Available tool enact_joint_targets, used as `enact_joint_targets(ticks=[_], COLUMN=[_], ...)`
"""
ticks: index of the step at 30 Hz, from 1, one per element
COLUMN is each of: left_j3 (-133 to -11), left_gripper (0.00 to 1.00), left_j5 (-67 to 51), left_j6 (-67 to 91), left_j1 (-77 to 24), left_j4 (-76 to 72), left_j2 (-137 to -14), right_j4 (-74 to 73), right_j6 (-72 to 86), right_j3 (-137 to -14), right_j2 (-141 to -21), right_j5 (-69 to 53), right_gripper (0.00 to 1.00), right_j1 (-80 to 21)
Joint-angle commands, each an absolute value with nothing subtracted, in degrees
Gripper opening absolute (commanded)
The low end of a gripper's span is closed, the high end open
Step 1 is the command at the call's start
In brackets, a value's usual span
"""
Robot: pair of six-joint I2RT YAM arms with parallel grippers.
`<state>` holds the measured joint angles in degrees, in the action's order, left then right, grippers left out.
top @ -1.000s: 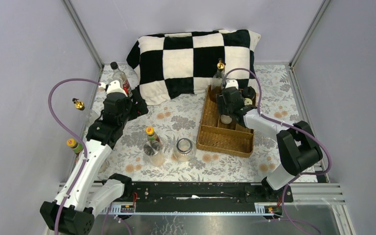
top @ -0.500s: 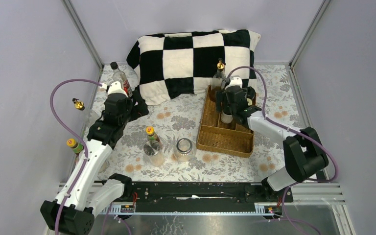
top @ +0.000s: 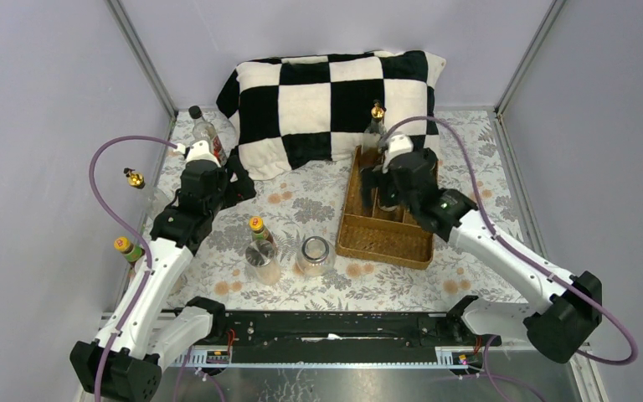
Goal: Organize the condiment bottles
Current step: Place the bottle in the storage box, then pick up the bottle from the center of the board.
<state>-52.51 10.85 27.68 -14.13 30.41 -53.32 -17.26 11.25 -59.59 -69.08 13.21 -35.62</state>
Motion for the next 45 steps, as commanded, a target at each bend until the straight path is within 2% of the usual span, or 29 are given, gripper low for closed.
enact_joint_targets(ticks=[1,7,14,26,45], left_j3=[-51.69,-52.18,-52.19,-52.12,-52.39], left_gripper=[0.99,0.99,0.99,0.99,0.99], left_j5=[9.33,9.52,9.31,9.44,9.51], left_j6=[28.03,27.84,27.83,27.43,26.98], left_j1=[-13.88,-13.87,-13.93,-13.89,-13.89], left_j4=[27.53,28.91,29.53,29.62,29.58], left_j2=[-53.18,-52.17,-51.97,-52.45,-52.18], right_j4=[-25.29,-20.49,-14.04,-10.81,-11.53], right_j6=[11.55,13.72,10.08,3.69,-3.24], right_j3=[-61.01,-54.36,-51.16,-55.11,-65.27], right_j2=[-68.72,-70.57,-74.71,-82.02,-94.21], right_j5=[6.24,4.20,0.21,-8.07,-7.94], right_gripper=[1.00,1.00,1.00,1.00,0.99], right_j1=[-46.47,-53.39,-55.97,-57.34,-57.56])
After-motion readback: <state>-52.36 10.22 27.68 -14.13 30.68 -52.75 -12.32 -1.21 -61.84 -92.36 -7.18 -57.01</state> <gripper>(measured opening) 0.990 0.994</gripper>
